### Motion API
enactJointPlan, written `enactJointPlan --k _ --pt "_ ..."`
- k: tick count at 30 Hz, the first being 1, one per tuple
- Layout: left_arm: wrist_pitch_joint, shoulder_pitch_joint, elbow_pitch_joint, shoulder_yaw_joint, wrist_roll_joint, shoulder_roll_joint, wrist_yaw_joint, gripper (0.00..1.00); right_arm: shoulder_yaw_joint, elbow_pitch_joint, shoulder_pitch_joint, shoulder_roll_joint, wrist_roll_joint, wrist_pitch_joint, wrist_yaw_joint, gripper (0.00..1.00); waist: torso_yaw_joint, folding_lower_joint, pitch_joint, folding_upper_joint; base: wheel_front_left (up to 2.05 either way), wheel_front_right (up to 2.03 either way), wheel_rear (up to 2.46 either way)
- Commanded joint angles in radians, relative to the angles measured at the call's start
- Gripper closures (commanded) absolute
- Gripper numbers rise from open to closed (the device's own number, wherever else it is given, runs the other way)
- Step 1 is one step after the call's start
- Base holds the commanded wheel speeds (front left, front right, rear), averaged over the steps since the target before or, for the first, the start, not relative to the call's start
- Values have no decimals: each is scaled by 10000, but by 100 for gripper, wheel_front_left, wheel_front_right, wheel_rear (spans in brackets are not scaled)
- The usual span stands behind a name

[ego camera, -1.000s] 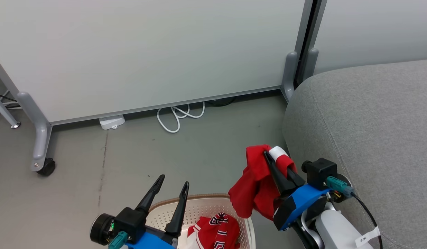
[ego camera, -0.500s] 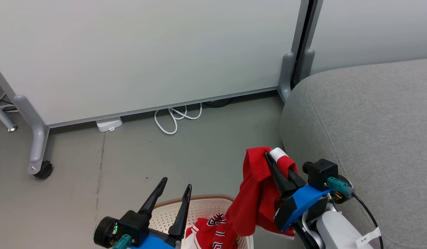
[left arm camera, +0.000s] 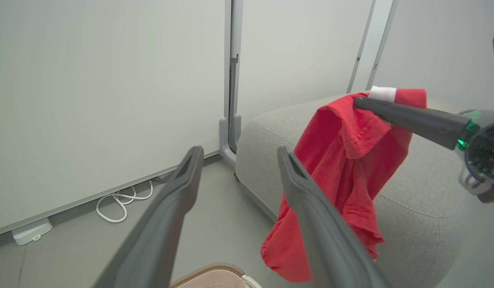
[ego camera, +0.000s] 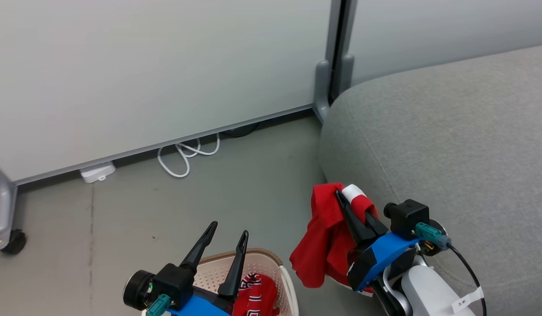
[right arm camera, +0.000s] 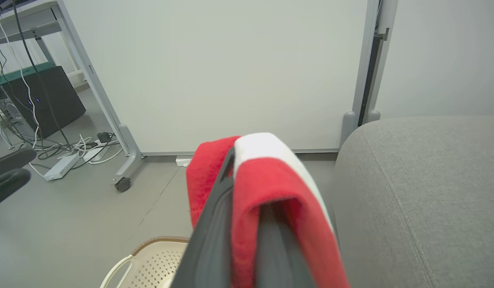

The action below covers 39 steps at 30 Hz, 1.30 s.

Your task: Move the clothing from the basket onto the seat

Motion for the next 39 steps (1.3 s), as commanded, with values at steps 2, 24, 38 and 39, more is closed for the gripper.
enactJointPlan --k 2,24,38,39 --pt "-48 -114 -27 26 -42 -2 -12 0 8 -64 -82 -23 -36 -14 5 100 -407 0 47 0 0 0 0" --pt "-48 -480 -18 -126 -101 178 -14 0 14 -134 -189 -18 150 -138 7 100 -3071 0 539 0 0 0 0" --pt "-48 -705 47 -284 -206 237 -13 0 -37 -33 -284 -18 272 -337 5 100 -3554 0 757 0 0 0 0" --pt "-48 -694 53 -302 -203 244 -13 0 -43 -25 -277 -18 271 -331 5 100 -3555 0 757 0 0 0 0"
